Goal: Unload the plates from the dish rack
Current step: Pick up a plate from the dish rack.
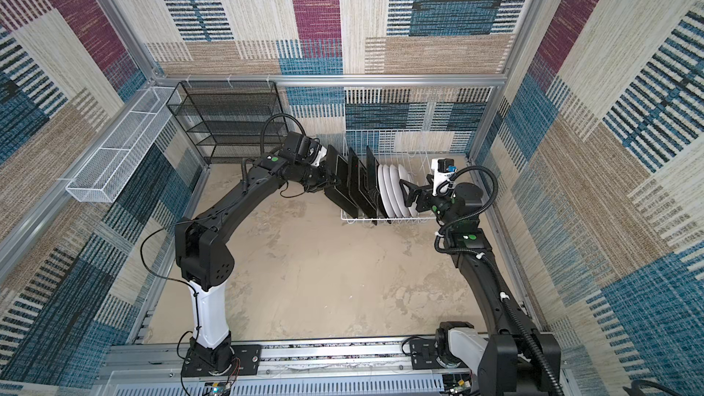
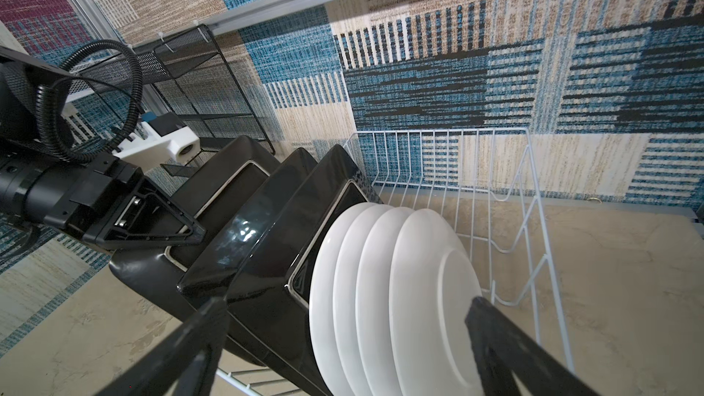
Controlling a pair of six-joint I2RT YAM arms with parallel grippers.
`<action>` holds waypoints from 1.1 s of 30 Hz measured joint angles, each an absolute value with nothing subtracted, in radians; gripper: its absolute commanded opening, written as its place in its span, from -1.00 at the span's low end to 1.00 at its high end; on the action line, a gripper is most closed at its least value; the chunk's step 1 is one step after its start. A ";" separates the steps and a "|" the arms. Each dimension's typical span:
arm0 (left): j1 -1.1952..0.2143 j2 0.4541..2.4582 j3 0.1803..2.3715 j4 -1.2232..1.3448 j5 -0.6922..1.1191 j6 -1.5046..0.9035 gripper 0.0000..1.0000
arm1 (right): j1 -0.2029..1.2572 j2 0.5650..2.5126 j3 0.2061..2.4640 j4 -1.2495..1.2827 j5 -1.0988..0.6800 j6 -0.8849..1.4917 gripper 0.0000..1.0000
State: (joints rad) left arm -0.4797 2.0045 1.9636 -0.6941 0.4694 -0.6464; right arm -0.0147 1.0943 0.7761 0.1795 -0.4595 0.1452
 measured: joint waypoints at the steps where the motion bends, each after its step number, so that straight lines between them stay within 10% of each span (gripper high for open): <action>1: -0.479 1.996 1.964 -0.700 0.469 -0.642 -1.00 | -0.015 1.094 0.776 0.180 -0.459 0.146 1.00; 33: -0.455 1.616 1.828 -0.749 0.235 -0.190 -1.00 | -0.014 1.218 1.039 0.131 -0.679 0.340 1.00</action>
State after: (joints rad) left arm -0.4549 1.6157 1.8282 -0.7494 0.2348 -0.1898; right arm -0.0143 1.2179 1.0386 0.1307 -0.6788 0.3397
